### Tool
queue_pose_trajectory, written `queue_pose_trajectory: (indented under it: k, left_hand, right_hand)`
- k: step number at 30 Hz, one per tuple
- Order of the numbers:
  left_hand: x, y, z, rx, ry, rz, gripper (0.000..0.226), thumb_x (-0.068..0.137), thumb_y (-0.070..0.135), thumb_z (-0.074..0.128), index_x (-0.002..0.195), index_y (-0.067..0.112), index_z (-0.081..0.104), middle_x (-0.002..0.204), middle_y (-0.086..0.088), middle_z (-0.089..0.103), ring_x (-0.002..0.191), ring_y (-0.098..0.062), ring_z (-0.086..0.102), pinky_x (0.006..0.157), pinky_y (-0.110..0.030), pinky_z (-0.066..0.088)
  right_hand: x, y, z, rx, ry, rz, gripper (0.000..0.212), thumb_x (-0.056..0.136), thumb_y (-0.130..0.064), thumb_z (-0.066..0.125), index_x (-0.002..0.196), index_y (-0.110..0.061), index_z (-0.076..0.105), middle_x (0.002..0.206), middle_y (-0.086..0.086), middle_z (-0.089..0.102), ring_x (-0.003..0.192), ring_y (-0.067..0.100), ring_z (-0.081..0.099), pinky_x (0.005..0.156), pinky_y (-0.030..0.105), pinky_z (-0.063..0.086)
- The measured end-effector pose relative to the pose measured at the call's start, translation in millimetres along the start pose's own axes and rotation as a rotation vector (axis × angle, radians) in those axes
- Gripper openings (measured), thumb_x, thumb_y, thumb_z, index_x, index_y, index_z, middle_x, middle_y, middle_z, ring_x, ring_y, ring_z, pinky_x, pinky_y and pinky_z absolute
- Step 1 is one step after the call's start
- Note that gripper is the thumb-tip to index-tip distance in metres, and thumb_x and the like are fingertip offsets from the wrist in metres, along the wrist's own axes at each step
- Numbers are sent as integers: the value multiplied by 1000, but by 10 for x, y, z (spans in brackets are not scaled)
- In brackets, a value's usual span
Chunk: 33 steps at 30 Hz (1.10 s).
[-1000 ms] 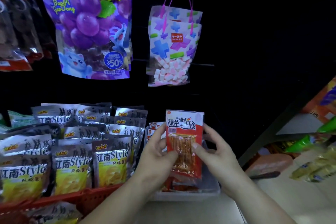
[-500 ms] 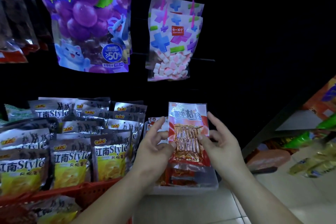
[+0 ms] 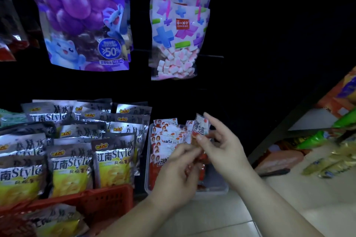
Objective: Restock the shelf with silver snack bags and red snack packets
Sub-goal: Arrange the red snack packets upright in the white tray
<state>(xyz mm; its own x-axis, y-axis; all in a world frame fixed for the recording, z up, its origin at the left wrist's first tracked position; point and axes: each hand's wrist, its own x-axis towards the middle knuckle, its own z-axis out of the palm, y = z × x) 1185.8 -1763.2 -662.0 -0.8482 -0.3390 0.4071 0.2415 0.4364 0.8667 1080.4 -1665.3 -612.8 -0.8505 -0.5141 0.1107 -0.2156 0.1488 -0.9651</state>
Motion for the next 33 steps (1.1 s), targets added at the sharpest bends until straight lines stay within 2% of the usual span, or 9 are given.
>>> queue_pose_trajectory:
  k: [3,5,10,16,21,24,27,29,33]
  left_hand:
    - [11,-130,-6,9,49,-42,37,96,13,66,131,26,66,124,21,56,118,-6,60,91,-19,53]
    - [55,-240,-51,74,100,-159,42,92,20,73,128,38,60,124,27,52,119,3,54,91,-11,48]
    - [281,-444,-38,-107,120,-442,37,86,8,79,100,26,50,95,0,65,92,-18,66,70,-27,58]
    - [371,-994,47,142,-149,-533,30,88,13,75,98,29,51,85,3,70,77,-14,69,61,-34,57]
    - [233,-1553,142,179,-270,-460,46,81,-8,49,87,35,65,92,13,71,86,-1,67,79,-21,51]
    - [161,-1705,254,-47,-326,-585,44,80,-25,45,88,9,72,86,0,72,86,-16,68,81,-17,52]
    - [135,-1787,347,-125,-363,-629,34,84,-29,45,97,-11,71,71,-9,69,69,-18,65,70,-21,52]
    - [112,-1853,410,-143,-302,-648,48,78,-35,44,90,1,72,72,-6,69,71,-18,66,76,-22,54]
    - [58,-1846,471,9,-277,-601,60,78,-27,44,80,27,70,85,2,72,87,-18,69,92,-30,57]
  right_hand:
    - [40,61,-110,5,64,47,55,98,8,57,126,-39,62,102,-3,79,95,12,75,77,22,57]
    - [45,70,-175,69,10,120,46,99,8,56,124,-30,64,99,-2,80,92,13,76,71,22,58]
    - [255,293,-234,4,-49,160,21,95,7,64,102,-10,74,91,3,79,86,17,74,66,21,55]
    - [661,846,-302,-400,-246,98,21,86,-4,78,76,-19,68,72,-10,62,70,2,58,68,19,47]
    - [468,1594,-234,-446,-410,256,32,84,3,77,71,-27,71,72,-7,69,66,-6,60,70,17,48]
    - [363,1774,-272,-443,-530,419,17,74,-17,77,87,-28,78,91,-6,78,87,6,71,86,28,57]
    - [424,1706,-364,-414,-642,576,27,74,-19,72,100,-21,81,87,-11,77,82,-2,69,77,13,52]
    - [425,1696,-386,-402,-582,579,18,87,-10,68,97,-18,81,85,-8,75,77,-2,66,71,13,50]
    - [432,1855,-396,-642,-409,386,32,90,-7,59,87,-37,71,99,-8,75,97,11,70,98,36,56]
